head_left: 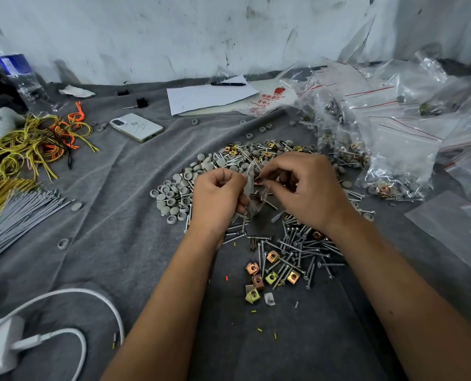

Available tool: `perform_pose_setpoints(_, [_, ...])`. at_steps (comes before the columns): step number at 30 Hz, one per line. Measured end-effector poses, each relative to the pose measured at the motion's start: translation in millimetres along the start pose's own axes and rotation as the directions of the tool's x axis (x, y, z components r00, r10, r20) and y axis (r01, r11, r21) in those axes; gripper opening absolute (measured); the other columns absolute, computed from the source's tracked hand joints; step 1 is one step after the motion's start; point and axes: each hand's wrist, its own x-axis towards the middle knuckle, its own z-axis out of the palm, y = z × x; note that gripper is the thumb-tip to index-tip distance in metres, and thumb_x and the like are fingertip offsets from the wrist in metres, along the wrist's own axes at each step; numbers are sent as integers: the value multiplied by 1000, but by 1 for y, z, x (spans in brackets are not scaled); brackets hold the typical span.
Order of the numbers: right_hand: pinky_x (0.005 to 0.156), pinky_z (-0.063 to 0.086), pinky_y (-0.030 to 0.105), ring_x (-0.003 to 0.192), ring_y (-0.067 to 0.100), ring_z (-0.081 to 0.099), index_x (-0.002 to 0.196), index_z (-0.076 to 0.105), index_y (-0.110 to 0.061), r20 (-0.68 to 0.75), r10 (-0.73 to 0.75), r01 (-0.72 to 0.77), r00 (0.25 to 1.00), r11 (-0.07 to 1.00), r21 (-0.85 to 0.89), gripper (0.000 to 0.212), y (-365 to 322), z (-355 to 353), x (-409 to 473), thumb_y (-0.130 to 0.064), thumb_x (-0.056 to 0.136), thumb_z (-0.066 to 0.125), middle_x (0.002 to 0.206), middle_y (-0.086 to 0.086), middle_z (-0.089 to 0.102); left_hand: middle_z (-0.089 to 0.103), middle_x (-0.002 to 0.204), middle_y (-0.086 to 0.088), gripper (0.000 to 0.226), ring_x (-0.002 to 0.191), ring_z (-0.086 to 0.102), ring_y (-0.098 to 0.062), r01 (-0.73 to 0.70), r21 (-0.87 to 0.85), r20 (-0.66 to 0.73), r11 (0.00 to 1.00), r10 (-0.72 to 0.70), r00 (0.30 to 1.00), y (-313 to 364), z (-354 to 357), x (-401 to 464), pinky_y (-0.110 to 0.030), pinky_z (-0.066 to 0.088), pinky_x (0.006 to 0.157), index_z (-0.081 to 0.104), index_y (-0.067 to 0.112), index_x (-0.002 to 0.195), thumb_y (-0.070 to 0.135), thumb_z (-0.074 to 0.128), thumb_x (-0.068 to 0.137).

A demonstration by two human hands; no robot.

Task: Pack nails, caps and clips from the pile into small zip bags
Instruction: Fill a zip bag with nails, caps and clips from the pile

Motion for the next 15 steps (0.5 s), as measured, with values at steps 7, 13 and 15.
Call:
perform_pose_setpoints(7, [79, 49, 15, 87, 9, 65, 98, 78, -10, -19, -23, 22, 1000, 999, -33, 14, 1, 1, 1, -5, 85, 79, 95, -1, 72, 59, 56, -12, 28, 41, 50, -13, -11, -13, 17, 1000, 11, 1000, 2, -1, -2, -18, 39, 40, 64, 9, 69, 1, 59, 95])
perform_pose_setpoints(13, [81, 53, 20, 91, 11, 65, 105, 74, -10, -150, 53, -56, 987, 998, -19, 11, 3, -1, 2, -13, 96, 68, 98, 0, 72, 58, 52, -7, 20, 46, 53, -21, -139, 16, 123, 990, 136, 983, 1, -3, -4, -23, 41, 41, 59, 11, 68, 6, 60, 87])
perform_pose_setpoints(15, [79, 54, 24, 89, 11, 65, 106, 73, -9, -182, 77, -82, 980, 996, -20, 12, 3, 0, 1, -13, 99, 65, 97, 1, 72, 58, 53, -5, 12, 47, 54, -21, -180, 42, 169, 983, 171, 971, 0, -2, -5, -24, 40, 42, 58, 11, 70, 11, 59, 82])
